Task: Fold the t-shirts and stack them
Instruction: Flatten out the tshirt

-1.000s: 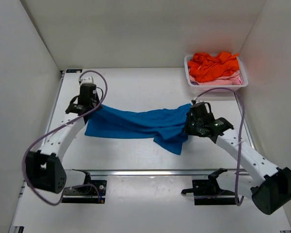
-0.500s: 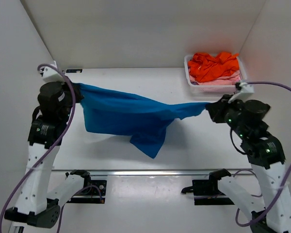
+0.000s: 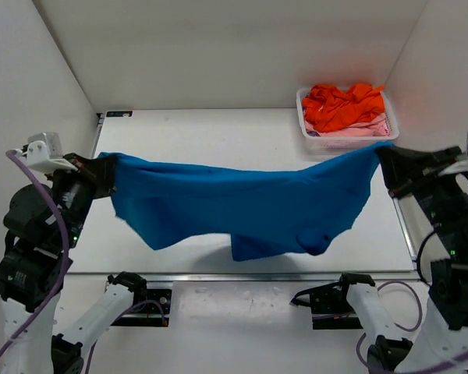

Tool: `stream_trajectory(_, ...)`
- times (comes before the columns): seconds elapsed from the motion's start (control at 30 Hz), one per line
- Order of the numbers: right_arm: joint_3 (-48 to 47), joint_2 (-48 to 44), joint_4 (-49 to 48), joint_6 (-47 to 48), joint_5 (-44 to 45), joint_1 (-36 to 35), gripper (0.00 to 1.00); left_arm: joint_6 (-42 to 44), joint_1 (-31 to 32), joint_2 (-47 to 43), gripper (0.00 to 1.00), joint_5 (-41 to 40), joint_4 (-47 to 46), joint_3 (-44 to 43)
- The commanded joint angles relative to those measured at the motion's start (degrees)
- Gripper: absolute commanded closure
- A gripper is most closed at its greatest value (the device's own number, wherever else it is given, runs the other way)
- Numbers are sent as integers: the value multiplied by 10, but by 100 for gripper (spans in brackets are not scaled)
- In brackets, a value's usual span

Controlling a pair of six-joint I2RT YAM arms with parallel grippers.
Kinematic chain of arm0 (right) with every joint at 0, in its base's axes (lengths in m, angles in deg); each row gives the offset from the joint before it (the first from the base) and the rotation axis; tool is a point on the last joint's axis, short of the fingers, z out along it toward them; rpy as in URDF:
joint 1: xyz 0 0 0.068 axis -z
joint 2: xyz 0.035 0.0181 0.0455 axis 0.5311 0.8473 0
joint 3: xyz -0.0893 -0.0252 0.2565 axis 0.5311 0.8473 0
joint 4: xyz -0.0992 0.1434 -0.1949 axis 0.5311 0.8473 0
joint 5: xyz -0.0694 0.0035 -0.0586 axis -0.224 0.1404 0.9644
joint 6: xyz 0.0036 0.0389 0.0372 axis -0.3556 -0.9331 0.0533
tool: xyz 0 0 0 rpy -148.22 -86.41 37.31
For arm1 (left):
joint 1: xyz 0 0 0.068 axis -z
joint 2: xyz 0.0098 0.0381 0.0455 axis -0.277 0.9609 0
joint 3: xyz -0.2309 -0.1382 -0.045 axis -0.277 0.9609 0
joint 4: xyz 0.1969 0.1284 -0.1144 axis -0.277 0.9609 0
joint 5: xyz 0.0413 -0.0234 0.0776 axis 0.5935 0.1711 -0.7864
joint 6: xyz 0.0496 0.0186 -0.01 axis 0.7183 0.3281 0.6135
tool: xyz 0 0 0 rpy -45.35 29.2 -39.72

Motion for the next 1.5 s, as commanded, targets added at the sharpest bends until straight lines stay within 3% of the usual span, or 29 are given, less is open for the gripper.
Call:
stream_trajectory(0.0,10,90,-55,-20,-57,10,100,-11,-9,28,100,11,-9,50)
stream_trajectory(0.1,68,146,-139,-27,-64,-16,100,-7,-35,52,100,23,-77,139)
stream_trajectory(0.17,78,191,-162,-8,60,-101,100,-4,-63,81,100,37,-127,188)
stream_trajectory(0.2,70,238,-163,22,111,-174,100,-3,-79,106,100,43,-163,212)
stream_trajectory(0.23,49,292,-164,51,167,-201,100,-10,-88,135,100,61,-188,230)
stream_trajectory(0.3,-2,391,-182,48,141,-206,100,-9,-103,184,100,38,-227,246)
stream_trajectory(0.33,-36,457,-187,41,108,-197,100,-2,-108,221,100,27,-247,246)
stream_trajectory(0.43,-217,654,-181,76,160,-221,100,7,-133,326,100,-7,-288,228)
stream_trajectory(0.47,-327,745,-160,95,185,-224,100,11,-147,371,100,-9,-302,215)
stream_trajectory(0.5,-443,789,-143,108,220,-225,95,10,-157,388,92,-2,-306,205)
stream_trajectory(0.53,-475,859,-148,115,278,-228,79,9,-172,422,86,2,-305,191)
stream_trajectory(0.57,-435,851,-194,109,266,-225,67,5,-182,450,74,12,-304,178)
stream_trajectory(0.6,-386,837,-224,109,280,-224,48,3,-193,457,69,18,-304,182)
stream_trajectory(0.63,-365,832,-231,114,297,-224,36,2,-199,453,66,18,-312,182)
stream_trajectory(0.73,-322,803,-207,145,340,-236,25,18,-201,433,46,6,-317,208)
stream_trajectory(0.87,-230,728,-178,151,391,-265,25,27,-195,409,40,7,-293,246)
stream_trajectory(1.13,186,490,-194,-22,336,-270,29,80,-202,433,26,52,-227,304)
stream_trajectory(1.23,306,427,-214,-60,316,-285,29,97,-203,453,30,69,-202,311)
stream_trajectory(1.27,339,417,-222,-68,317,-297,29,98,-224,455,34,73,-196,320)
stream_trajectory(1.33,374,394,-220,-89,306,-308,29,105,-235,457,34,77,-182,333)
stream_trajectory(1.47,444,376,-239,-115,270,-326,28,115,-238,450,24,74,-170,360)
